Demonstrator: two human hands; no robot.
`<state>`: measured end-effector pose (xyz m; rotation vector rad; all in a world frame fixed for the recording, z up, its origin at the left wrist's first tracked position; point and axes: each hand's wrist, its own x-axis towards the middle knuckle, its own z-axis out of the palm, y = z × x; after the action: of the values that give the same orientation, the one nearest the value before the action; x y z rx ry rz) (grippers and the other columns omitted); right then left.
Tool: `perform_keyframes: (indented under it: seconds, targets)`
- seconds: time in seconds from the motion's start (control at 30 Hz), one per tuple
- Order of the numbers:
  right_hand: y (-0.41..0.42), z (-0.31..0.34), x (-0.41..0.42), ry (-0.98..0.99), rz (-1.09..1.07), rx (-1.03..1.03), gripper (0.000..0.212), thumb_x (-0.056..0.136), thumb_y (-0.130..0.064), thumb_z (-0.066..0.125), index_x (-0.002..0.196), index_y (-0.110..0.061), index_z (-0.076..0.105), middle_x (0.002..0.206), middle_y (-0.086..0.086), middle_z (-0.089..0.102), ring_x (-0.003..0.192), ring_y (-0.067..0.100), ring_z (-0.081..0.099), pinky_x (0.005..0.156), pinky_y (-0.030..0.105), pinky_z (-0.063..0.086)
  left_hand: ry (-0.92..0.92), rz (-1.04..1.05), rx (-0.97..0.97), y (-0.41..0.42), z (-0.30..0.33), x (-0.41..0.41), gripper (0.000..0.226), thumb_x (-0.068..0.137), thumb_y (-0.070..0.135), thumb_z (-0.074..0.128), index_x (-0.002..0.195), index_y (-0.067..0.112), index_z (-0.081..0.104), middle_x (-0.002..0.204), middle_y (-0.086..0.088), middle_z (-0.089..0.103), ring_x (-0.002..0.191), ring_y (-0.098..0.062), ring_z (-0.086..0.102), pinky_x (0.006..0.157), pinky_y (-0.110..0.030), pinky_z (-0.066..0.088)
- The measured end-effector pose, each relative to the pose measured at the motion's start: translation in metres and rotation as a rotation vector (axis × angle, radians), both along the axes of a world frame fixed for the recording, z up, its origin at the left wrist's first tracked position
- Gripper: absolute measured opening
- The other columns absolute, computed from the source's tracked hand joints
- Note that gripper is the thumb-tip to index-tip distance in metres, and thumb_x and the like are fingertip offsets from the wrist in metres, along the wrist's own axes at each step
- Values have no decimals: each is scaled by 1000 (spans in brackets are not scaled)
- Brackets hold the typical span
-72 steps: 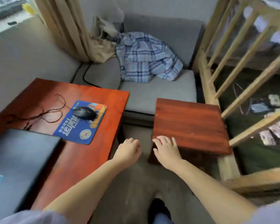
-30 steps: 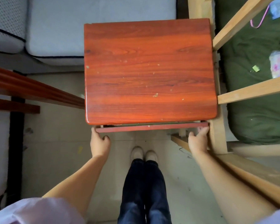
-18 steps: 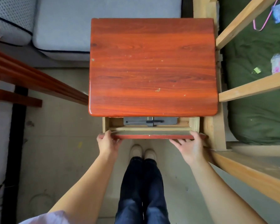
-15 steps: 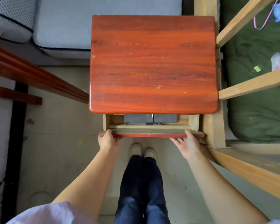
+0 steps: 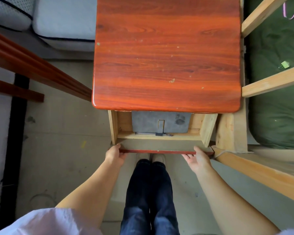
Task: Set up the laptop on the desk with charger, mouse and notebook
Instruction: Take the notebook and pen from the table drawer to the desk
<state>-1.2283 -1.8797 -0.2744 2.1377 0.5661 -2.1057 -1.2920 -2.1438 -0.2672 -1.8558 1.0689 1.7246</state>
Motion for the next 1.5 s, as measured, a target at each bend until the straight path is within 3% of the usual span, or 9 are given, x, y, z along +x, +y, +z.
perform_keyframes:
  seconds: [0.17,0.23,0.33,0.4,0.5,0.67,1.03,1.2,1.5]
  targets:
    - [1,-1,2,12,55,12,35,97,-7,41,132,-6,40,142,17,44,127,33,46,100,48,41,-30,-50,52,-8,-7,3,17,99,3,35,95,1,51,140,-20,46,128,-33,46,104,-48,37]
    - [0,8,-1,-14,220,-17,37,98,-9,40,134,-3,38,139,21,45,121,34,51,97,46,46,-62,-140,19,-8,1,0,21,98,7,37,115,1,49,121,-19,56,112,-32,56,99,-45,42]
    - [-15,34,-16,-131,1075,-40,33,98,-16,40,124,3,48,111,19,66,88,26,68,72,32,55,-180,-530,-462,-5,13,-2,38,91,11,48,127,-1,41,115,-20,53,110,-36,51,96,-43,40]
    - [-29,43,-32,-86,1556,199,27,94,-16,41,104,-1,61,97,12,72,77,23,68,64,30,53,44,-742,-716,5,23,-7,28,88,7,46,115,1,48,122,-20,53,114,-37,50,91,-38,38]
    - [-52,33,-54,196,1909,755,27,94,-13,38,108,-15,61,108,5,65,93,24,60,76,34,49,340,-1033,-642,26,23,-15,24,88,6,43,108,8,55,111,-11,61,102,-26,57,81,-28,37]
    - [-68,-21,-60,206,2350,937,47,88,-2,41,133,-17,42,133,6,46,120,27,42,97,40,39,420,-1116,-431,41,-7,-46,56,87,6,47,141,13,34,142,-8,47,130,-26,46,102,-33,38]
    - [-60,-25,-61,371,2398,1069,18,92,-22,48,107,-15,56,116,6,49,110,27,44,88,40,37,369,-973,-222,36,-33,-67,76,76,41,73,136,8,40,136,-10,54,123,-27,52,107,-44,42]
    - [-40,19,-21,487,2113,943,9,94,-22,41,102,-17,41,96,5,59,70,25,54,57,33,40,412,-1023,-139,36,-7,-59,60,79,43,69,126,9,51,121,-5,62,107,-22,62,93,-34,51]
    - [4,63,21,98,1413,946,44,88,-20,54,55,-23,24,50,-6,29,51,18,33,49,32,28,433,-1080,280,46,58,-29,13,90,24,62,103,23,59,106,0,69,95,-17,67,74,-33,58]
